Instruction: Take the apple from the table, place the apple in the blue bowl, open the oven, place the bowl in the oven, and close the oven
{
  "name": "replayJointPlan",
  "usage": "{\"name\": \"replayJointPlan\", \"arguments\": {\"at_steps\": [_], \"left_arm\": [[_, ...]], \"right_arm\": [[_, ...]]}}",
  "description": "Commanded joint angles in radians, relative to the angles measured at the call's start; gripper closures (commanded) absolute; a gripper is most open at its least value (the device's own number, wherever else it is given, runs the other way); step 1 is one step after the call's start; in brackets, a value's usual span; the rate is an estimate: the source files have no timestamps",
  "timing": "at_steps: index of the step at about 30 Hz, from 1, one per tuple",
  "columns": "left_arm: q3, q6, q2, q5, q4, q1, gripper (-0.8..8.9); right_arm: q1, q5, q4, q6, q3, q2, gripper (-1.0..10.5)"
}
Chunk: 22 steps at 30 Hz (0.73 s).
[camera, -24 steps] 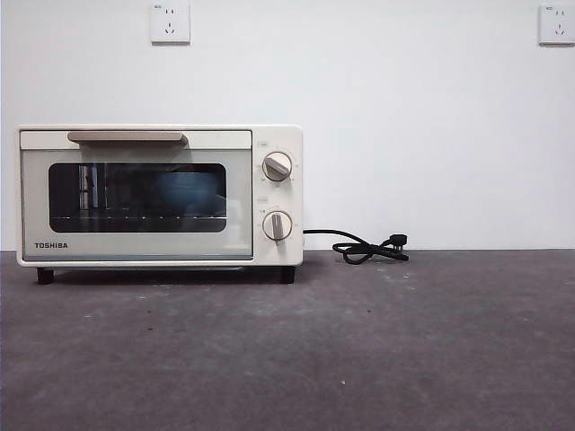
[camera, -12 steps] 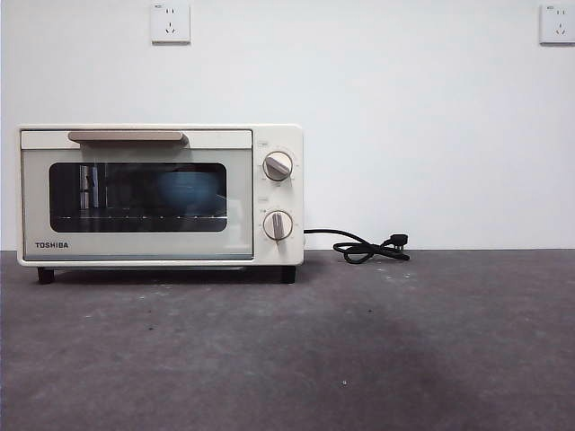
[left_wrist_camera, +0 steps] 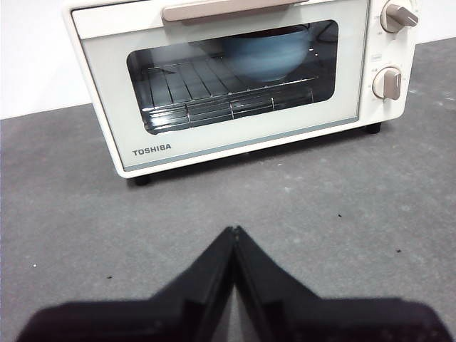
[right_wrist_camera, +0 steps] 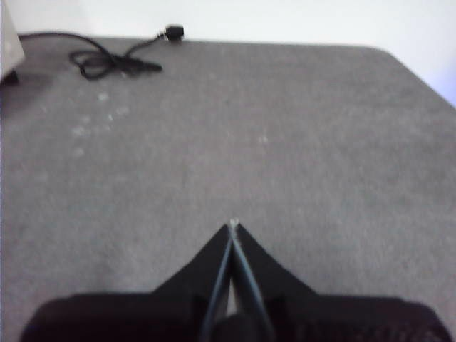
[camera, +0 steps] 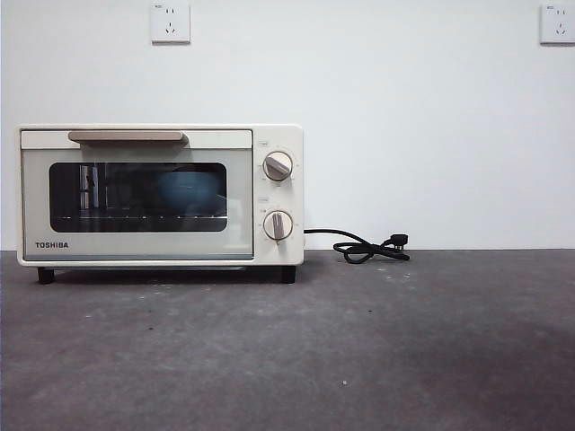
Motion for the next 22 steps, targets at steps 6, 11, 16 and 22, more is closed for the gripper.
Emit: {"name": "replayJointPlan", "arguments": {"at_steps": [6,11,16,22], "left_arm": [[-0.01,-0.007,0.001,-0.003,0.003,-0.002,8.17],[-0.01,-0.007,0.002,-0.003,0.003,-0.002,8.18],[-0.01,-0.007,0.002,-0.003,0.0,-0.002,8.17],[-0.01,-0.007,0.002,-0.003,-0.002,-0.002,8.17]], "right_arm": [[-0.005,0.0,0.022,-0.003,-0.085,-0.085,9.5],[-0.005,-0.002,0.035,-0.003,-0.126,-0.11,9.5],[-0.01,0.001,0.095,-0.003,-0.147,-0.11,9.5],[-0.011,-0.002,0.113,-0.006,-0.155,-0.13,9.5]]}}
